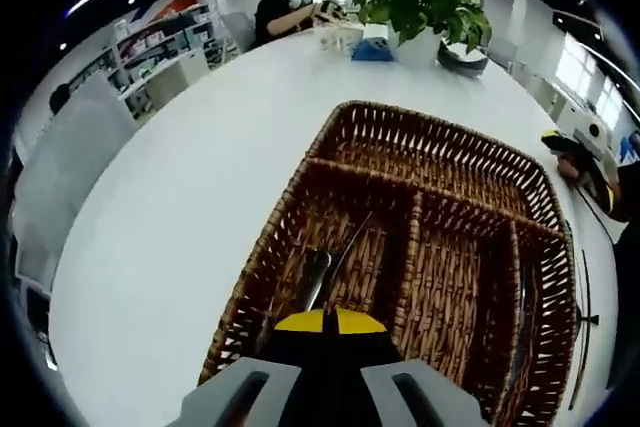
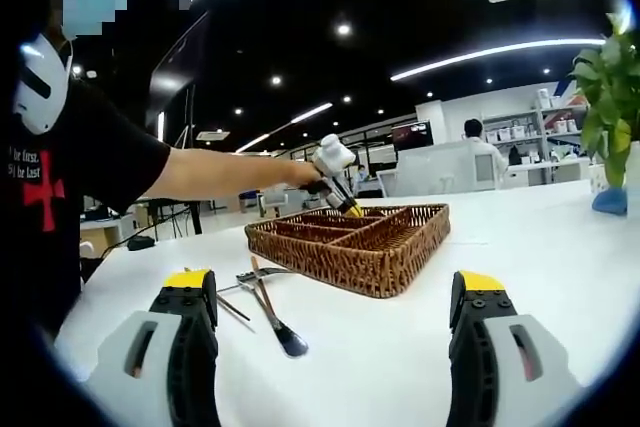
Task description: Arrange the knives, forks, and spoons in their matching storage slots by inserting each utensil handle-first until every utensil is classified and aligned in the correct compartment
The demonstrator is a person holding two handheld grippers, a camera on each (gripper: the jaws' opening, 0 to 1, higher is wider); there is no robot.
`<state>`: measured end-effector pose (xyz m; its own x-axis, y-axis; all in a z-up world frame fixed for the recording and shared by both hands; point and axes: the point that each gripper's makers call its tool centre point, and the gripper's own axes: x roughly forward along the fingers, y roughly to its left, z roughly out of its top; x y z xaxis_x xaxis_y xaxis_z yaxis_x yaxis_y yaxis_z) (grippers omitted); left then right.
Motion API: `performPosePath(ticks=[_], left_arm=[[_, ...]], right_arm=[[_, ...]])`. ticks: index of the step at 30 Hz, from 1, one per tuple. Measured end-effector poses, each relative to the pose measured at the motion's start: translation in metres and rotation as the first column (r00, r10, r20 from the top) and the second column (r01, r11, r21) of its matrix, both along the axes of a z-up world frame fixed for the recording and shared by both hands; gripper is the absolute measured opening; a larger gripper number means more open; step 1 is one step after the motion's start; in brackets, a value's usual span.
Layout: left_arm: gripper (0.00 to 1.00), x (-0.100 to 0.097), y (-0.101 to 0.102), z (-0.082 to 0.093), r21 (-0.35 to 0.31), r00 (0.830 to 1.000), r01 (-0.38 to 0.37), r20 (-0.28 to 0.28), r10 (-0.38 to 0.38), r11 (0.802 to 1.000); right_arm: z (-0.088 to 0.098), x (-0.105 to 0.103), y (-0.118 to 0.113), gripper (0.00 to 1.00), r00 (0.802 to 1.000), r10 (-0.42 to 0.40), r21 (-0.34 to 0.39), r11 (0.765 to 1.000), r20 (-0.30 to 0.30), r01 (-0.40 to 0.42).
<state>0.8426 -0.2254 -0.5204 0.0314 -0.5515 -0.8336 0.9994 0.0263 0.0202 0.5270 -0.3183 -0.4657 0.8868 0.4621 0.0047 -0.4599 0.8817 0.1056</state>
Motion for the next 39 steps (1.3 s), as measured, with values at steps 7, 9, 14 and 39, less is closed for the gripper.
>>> performPosePath(ticks=[7, 9, 14, 39], left_arm=[[0.00, -0.004, -0.004, -0.002, -0.040, 1.000, 0.027, -0.007, -0.028, 0.999], [0.00, -0.004, -0.005, -0.004, -0.055, 1.000, 0.025, -0.005, -0.025, 0.998], [0.02, -0.002, -0.014, -0.006, -0.085, 0.987, 0.116, 0.117, -0.106, 0.990], [0.72, 0.014, 0.003, 0.061, -0.447, 0.963, 0.005, 0.243, 0.116, 0.894]], right_arm=[[-0.001, 0.000, 0.000, 1.00, 1.000, -0.001, -0.004, 1.000, -0.002, 0.000], [-0.001, 0.000, 0.001, 1.00, 1.000, 0.000, -0.005, 1.000, -0.002, 0.000], [-0.002, -0.001, 0.001, 1.00, 1.000, 0.000, -0.010, 1.000, -0.004, 0.000], [-0.002, 0.000, -0.002, 1.00, 1.000, -0.011, -0.013, 1.000, -0.005, 0.011]])
